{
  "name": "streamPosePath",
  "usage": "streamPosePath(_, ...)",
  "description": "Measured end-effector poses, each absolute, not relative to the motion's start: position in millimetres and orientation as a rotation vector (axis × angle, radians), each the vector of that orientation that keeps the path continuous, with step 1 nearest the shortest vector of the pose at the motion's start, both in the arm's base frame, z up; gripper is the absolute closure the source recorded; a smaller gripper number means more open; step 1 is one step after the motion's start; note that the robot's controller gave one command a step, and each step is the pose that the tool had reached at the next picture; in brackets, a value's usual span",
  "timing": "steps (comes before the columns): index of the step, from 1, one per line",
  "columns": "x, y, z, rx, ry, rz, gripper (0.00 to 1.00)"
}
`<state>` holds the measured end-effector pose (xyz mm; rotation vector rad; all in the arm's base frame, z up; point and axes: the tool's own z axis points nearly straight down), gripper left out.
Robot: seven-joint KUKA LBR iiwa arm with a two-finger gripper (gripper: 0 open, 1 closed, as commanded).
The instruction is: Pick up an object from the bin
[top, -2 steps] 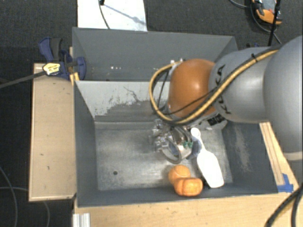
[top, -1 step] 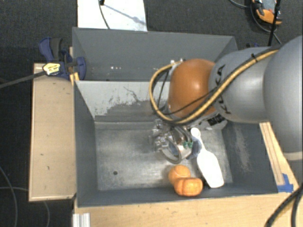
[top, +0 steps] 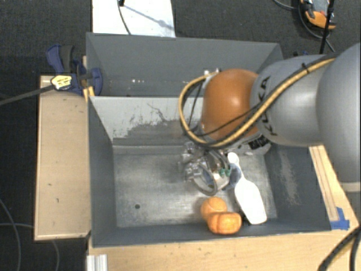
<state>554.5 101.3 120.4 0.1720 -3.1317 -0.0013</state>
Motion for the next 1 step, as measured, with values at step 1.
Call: streamPosePath(1,554.5,101.3,137.7,0.171,-3.133,-0.001,1.0)
